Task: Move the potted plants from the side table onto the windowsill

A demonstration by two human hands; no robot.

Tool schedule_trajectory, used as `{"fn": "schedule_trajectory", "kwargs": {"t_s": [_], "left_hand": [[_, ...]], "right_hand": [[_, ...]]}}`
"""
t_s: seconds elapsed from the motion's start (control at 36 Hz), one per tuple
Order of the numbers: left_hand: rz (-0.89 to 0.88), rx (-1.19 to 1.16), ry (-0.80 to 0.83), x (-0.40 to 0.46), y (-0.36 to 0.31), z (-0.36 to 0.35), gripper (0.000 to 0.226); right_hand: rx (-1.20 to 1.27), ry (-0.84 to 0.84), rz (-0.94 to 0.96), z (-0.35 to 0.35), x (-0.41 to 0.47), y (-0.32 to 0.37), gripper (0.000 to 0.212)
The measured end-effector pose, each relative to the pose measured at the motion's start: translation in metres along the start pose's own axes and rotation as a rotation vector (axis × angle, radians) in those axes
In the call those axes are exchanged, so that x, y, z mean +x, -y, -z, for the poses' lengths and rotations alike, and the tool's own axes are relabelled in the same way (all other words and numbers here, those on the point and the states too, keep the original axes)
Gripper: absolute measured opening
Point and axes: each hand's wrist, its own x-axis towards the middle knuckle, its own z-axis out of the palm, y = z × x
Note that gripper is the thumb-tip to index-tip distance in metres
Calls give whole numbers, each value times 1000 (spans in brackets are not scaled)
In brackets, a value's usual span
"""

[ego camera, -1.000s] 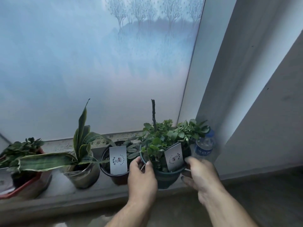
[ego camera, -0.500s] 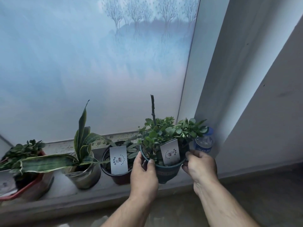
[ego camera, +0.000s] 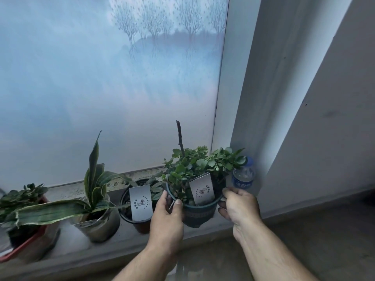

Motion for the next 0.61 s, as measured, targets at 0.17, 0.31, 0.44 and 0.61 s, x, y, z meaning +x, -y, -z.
{"fn": "schedule_trajectory", "kwargs": {"t_s": [0.17, 0.31, 0.44, 0.61], "left_hand": [[38, 13, 43, -23, -7, 30, 58], [28, 7, 31, -44, -8, 58, 40], [-40, 12, -33, -49, -20, 71, 34], [-197, 49, -78, -56, -50, 84, 33]], "right_hand": [[-36, -72, 111, 5, -5, -1, 8], [-53, -88, 345, 4, -47, 20, 9], [-53, 88, 654, -9, -120, 29, 10], [-208, 455, 688, -37, -152, 0, 12]]}}
